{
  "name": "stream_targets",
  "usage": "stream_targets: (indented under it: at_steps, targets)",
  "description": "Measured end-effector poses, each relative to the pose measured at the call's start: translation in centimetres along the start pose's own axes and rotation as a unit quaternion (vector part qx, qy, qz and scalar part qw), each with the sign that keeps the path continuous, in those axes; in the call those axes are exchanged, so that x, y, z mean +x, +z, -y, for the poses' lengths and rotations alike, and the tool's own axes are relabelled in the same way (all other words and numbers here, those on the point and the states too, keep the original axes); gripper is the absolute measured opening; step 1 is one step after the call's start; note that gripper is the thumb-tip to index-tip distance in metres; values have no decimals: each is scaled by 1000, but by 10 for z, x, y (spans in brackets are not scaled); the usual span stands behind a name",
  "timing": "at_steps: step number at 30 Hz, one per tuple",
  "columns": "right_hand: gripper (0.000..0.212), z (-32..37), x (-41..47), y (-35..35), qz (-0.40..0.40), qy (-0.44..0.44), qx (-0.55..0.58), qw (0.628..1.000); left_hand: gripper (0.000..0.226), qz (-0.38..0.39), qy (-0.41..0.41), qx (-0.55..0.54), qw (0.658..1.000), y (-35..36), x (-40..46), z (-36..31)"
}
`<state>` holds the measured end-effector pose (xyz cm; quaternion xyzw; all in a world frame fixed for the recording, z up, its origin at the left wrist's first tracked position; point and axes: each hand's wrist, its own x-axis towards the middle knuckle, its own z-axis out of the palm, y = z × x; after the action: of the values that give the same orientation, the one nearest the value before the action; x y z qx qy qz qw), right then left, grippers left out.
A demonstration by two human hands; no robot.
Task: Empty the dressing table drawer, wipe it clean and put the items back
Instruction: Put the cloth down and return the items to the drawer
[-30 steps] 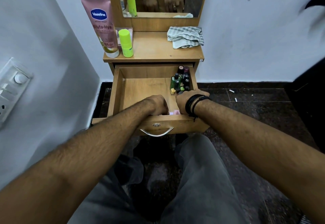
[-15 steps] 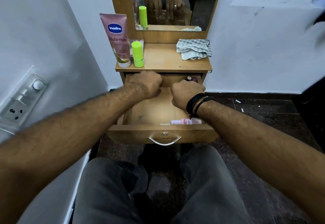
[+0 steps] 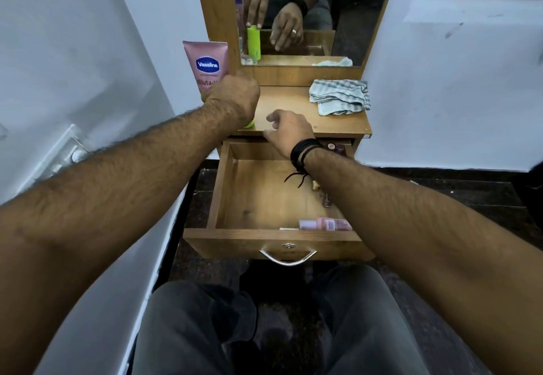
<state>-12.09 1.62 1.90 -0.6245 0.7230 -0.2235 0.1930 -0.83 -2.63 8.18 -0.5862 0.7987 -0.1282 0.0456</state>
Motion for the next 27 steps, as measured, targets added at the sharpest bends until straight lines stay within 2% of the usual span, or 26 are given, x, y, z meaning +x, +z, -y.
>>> stream_targets:
  at_steps: [8,12,16,21,27]
  targets:
    - [34,-9,4,15,-24,-11,40,999,45,-6,14,-41,999,5,8,0]
    - [44,-16,1,15,-37,-17,33,999,38,0,14,-64,998,0,3,0]
    - [53,-19,-6,4,-45,-52,29,997,37,-32,33,-123,991,-2,-9,-4]
    - [43,-25,-22,-15,-24,-96,-48,994,35,-32,59,-236,969,11,-42,-18]
    - [37,-35,-50,-2,72,-76,-117,988,46,54,38,-302,951,49,-79,-40]
